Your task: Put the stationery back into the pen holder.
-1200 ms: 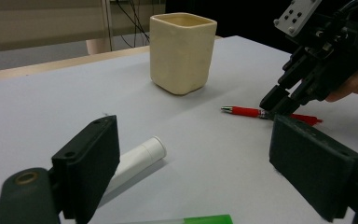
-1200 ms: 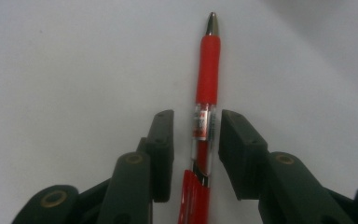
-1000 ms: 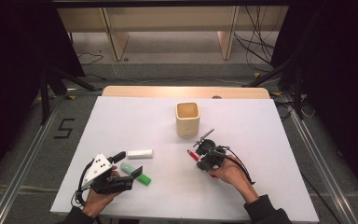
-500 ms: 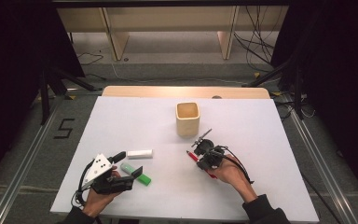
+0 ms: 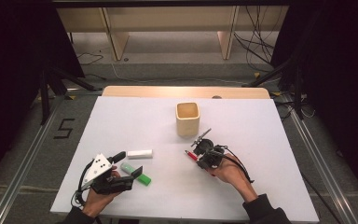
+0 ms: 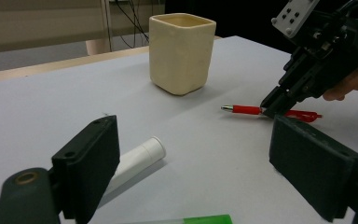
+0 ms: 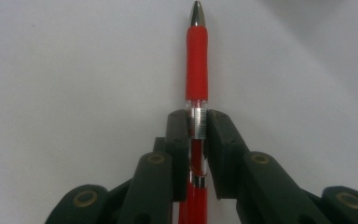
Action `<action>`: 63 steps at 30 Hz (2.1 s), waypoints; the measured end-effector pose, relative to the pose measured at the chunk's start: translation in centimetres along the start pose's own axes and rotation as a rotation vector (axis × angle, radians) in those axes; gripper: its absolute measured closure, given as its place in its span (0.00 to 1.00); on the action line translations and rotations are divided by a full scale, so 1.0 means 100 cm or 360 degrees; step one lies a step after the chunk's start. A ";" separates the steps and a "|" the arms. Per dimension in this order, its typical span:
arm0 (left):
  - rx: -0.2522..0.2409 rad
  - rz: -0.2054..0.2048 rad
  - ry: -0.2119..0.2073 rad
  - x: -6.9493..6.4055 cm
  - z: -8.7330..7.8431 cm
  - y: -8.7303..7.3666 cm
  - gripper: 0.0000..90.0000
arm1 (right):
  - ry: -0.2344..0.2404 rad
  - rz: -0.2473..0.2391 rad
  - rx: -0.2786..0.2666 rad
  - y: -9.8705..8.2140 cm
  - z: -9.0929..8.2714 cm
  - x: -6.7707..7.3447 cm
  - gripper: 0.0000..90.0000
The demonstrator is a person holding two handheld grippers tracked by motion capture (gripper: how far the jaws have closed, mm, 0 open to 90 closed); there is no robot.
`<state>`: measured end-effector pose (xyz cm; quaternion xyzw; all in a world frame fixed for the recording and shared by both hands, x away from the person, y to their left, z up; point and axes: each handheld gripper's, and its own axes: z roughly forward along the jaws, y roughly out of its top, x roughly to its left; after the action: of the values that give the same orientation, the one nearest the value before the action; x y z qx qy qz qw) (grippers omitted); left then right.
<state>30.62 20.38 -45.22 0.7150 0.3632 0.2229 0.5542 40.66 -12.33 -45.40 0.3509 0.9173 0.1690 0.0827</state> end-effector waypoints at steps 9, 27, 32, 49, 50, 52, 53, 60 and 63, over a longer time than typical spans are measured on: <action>0.0001 -0.0003 0.0001 0.000 0.000 0.000 0.17 | 0.0081 0.0062 -0.0242 -0.002 -0.021 -0.011 0.88; 0.0004 -0.0006 0.0009 0.000 -0.001 -0.001 0.17 | 0.0120 0.0163 -0.0716 -0.003 -0.045 -0.020 0.88; 0.0007 -0.0007 0.0010 0.001 -0.001 -0.001 0.17 | 0.0121 0.0205 -0.0820 -0.004 -0.050 -0.025 0.88; 0.0007 -0.0011 0.0018 0.001 -0.001 -0.001 0.17 | 0.0061 0.0274 -0.1051 0.011 -0.069 -0.041 0.88; 0.0005 -0.0015 0.0019 0.001 -0.001 -0.001 0.17 | 0.0054 0.0272 -0.1067 0.013 -0.070 -0.042 0.88; 0.0008 -0.0015 0.0018 0.001 -0.001 -0.001 0.17 | 0.0044 0.0286 -0.1091 0.019 -0.073 -0.044 0.88; 0.0005 -0.0015 0.0018 0.001 -0.001 -0.001 0.17 | 0.0044 0.0293 -0.1102 0.021 -0.073 -0.045 0.88; 0.0004 -0.0016 0.0016 0.001 0.000 -0.002 0.17 | 0.0027 0.0341 -0.1157 0.038 -0.076 -0.054 0.88; 0.0006 -0.0014 0.0017 0.002 0.000 -0.002 0.17 | 0.0030 0.0350 -0.1186 0.044 -0.077 -0.057 0.88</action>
<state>30.67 20.53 -45.38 0.7132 0.3698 0.2235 0.5520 45.53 -15.08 -36.42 0.3915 0.7507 0.5017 0.1773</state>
